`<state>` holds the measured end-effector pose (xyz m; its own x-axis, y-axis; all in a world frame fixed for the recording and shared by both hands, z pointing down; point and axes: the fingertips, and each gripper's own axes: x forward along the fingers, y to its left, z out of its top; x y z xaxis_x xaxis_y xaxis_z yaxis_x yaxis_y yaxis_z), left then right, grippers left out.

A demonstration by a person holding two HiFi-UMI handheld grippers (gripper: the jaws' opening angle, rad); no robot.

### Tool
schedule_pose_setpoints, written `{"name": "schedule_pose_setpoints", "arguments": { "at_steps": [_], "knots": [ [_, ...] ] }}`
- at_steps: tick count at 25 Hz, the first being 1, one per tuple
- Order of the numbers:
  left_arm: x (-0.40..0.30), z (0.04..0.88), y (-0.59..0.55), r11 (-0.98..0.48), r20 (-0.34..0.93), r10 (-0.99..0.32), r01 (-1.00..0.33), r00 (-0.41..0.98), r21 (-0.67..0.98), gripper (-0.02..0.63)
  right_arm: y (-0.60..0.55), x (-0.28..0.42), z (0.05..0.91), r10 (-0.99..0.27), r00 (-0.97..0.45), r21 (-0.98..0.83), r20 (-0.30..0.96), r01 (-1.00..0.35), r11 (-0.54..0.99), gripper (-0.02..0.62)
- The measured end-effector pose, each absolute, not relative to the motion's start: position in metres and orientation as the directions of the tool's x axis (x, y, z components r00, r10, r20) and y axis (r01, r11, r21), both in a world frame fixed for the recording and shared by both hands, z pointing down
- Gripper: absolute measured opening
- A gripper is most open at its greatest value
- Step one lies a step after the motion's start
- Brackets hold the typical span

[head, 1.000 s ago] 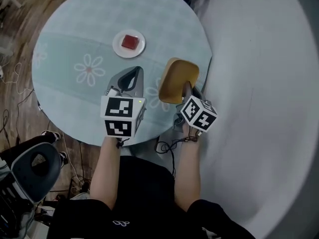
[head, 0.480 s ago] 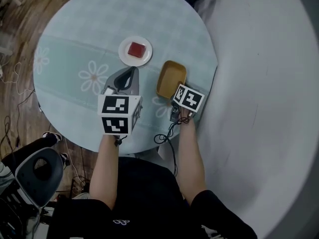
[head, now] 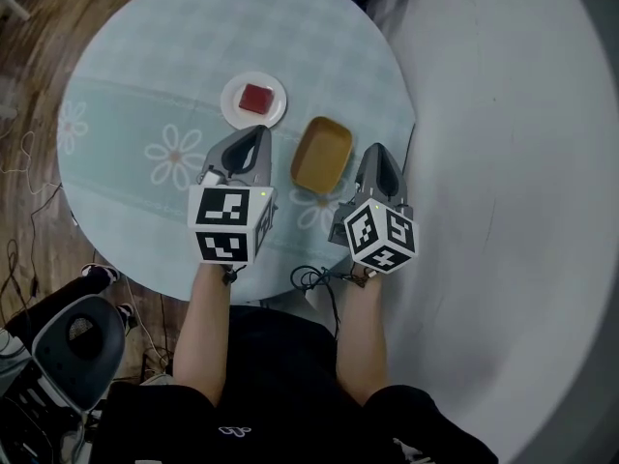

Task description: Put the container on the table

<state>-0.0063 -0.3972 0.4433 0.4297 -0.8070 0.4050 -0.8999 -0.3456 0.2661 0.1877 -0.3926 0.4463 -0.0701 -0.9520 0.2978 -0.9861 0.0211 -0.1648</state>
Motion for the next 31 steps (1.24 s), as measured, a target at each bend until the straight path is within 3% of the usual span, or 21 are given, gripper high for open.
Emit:
{"name": "schedule_pose_setpoints", "arguments": {
  "at_steps": [4,10,25,31],
  "knots": [
    [-0.009,0.431,-0.397,-0.319,0.357,-0.844,-0.910,0.400,0.265,0.002,-0.382,0.186,0.409,-0.972,-0.090,-0.267,0.215,-0.963,0.030,0.009],
    [-0.006,0.414,-0.390,-0.333,0.312,-0.857,-0.903,0.410,0.272,0.003,-0.371,0.181,0.387,-0.970,-0.129,-0.209,0.204,-0.974,0.085,0.009],
    [-0.010,0.400,-0.363,-0.344,0.308,-0.851,-0.894,0.426,0.287,0.002,-0.343,0.160,0.379,-0.962,-0.162,-0.141,0.220,-0.981,0.133,0.011],
    [-0.023,0.411,-0.375,-0.323,0.294,-0.867,-0.903,0.403,0.285,0.002,-0.350,0.164,0.418,-0.951,-0.139,-0.128,0.277,-0.986,0.107,0.011]
  ]
}}
